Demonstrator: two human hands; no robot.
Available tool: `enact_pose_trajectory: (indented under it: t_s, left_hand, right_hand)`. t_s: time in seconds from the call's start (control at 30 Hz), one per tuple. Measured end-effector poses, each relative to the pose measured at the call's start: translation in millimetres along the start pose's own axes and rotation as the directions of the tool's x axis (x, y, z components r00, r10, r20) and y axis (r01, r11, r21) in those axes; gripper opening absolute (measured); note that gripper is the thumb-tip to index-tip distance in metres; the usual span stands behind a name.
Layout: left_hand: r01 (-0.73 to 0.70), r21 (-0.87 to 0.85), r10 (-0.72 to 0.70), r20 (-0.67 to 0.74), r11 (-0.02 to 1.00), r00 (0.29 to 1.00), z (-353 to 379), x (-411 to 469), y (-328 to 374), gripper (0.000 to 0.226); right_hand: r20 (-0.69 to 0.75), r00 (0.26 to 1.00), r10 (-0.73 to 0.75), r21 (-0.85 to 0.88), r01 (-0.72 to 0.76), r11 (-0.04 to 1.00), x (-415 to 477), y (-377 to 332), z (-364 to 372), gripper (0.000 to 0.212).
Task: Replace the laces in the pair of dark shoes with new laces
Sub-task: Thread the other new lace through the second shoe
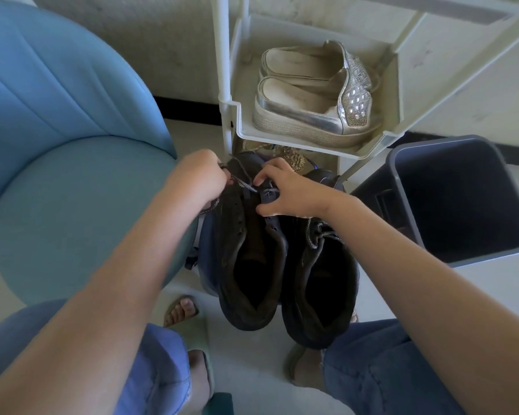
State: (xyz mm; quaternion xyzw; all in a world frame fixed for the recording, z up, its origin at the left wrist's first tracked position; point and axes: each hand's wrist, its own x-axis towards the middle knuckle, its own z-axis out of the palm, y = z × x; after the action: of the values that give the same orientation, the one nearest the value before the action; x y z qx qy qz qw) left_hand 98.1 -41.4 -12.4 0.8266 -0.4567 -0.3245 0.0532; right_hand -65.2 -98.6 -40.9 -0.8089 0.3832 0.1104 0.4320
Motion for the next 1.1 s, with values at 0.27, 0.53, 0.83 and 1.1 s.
enact_pose_trajectory:
  t_s: [0.27, 0.53, 0.83, 1.1]
  left_hand:
    - [0.020, 0.048, -0.019, -0.016, 0.999, 1.000, 1, -4, -1, 0.024]
    - [-0.291, -0.606, 0.074, -0.356, 0.741, 0.931, -21, -13, 15, 0.023]
    - [-0.197, -0.488, 0.232, 0.012, 0.850, 0.973, -15, -17, 19, 0.015]
    - [-0.083, -0.459, 0.122, 0.055, 0.884, 0.991, -10, -11, 22, 0.021]
  right_hand:
    - [0.007, 1.000, 0.024, -0.014, -0.024, 1.000, 0, -3, -1, 0.048]
    - [-0.120, 0.992, 0.040, 0.315, 0.000, 0.949, -2, -24, -14, 0.032]
    - [-0.134, 0.991, -0.028, 0.990, 0.135, 0.038, -2, -38, -31, 0.040]
    - [-0.215, 0.972, 0.091, 0.968, 0.200, 0.154, -13, -40, -55, 0.028]
